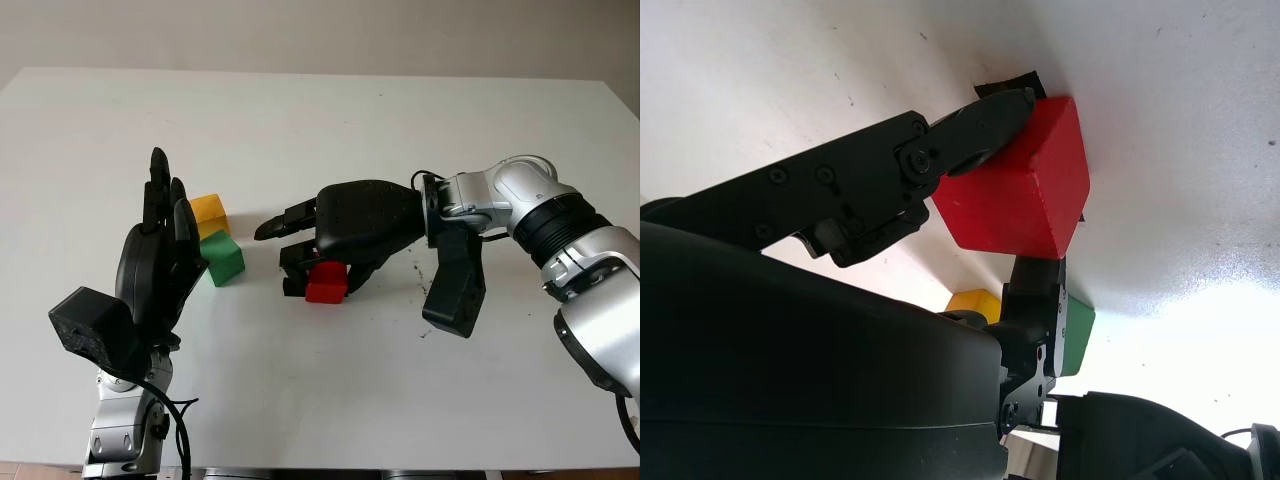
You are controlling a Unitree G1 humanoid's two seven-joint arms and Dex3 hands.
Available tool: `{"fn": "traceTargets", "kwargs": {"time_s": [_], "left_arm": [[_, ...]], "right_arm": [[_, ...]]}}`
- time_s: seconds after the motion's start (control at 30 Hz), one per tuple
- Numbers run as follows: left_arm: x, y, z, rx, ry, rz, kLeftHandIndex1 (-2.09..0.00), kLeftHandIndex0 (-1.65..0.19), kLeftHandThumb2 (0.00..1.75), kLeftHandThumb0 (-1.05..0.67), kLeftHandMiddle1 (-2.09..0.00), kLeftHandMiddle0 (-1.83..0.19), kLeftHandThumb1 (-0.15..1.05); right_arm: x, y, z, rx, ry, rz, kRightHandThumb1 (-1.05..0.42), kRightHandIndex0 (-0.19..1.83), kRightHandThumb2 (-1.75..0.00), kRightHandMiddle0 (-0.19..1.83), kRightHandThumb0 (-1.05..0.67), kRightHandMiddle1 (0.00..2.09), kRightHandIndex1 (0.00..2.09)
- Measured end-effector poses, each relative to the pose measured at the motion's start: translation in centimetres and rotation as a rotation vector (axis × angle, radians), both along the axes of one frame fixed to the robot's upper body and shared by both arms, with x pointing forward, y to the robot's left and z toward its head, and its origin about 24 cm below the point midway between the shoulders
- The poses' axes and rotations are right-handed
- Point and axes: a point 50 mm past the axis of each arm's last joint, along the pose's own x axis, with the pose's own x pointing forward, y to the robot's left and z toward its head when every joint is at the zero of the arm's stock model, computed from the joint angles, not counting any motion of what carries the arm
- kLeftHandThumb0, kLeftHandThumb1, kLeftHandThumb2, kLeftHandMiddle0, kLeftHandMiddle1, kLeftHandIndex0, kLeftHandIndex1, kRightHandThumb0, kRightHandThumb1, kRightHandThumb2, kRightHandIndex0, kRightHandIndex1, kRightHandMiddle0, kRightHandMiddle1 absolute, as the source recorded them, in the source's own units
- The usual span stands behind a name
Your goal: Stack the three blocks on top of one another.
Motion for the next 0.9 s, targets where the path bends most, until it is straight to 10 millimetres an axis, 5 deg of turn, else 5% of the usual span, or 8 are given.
{"fn": "traceTargets", "kwargs": {"time_s": [0.2,0.33,0.43,0.6,0.7,0.9], "left_arm": [[0.0,0.0,0.0,0.0,0.001,0.0,0.0,0.19,0.73,-0.74,0.0,0.19,1.05],[0.0,0.0,0.0,0.0,0.001,0.0,0.0,0.19,0.73,-0.74,0.0,0.19,1.05],[0.0,0.0,0.0,0.0,0.001,0.0,0.0,0.19,0.73,-0.74,0.0,0.19,1.05],[0.0,0.0,0.0,-0.002,0.0,-0.002,0.0,0.19,0.72,-0.74,0.0,0.19,1.05],[0.0,0.1,0.0,-0.002,-0.001,-0.003,0.0,0.19,0.72,-0.74,0.0,0.19,1.05],[0.0,0.2,0.0,-0.002,-0.002,0.0,0.0,0.19,0.7,-0.74,0.0,0.19,1.05]], "right_arm": [[0.0,0.1,0.0,0.003,0.002,0.0,-0.97,0.25,-0.06,0.36,-0.43,1.46,0.04],[0.0,0.0,-0.5,-0.012,-0.018,0.01,-1.02,0.08,-0.06,0.04,-0.34,0.84,0.02],[0.0,-0.1,-0.8,-0.02,-0.026,0.021,-1.03,0.0,-0.05,-0.01,-0.33,0.6,0.02],[0.2,-0.6,-0.7,-0.016,-0.042,0.006,-1.0,-0.18,-0.05,-0.18,-0.49,0.31,0.01],[0.4,-1.4,-0.1,-0.019,-0.065,-0.025,-0.92,-0.19,-0.04,-0.19,-0.78,0.15,0.0],[0.7,-2.8,2.5,-0.014,-0.084,-0.125,-0.91,-0.19,-0.05,-0.19,-0.87,0.0,0.0]]}}
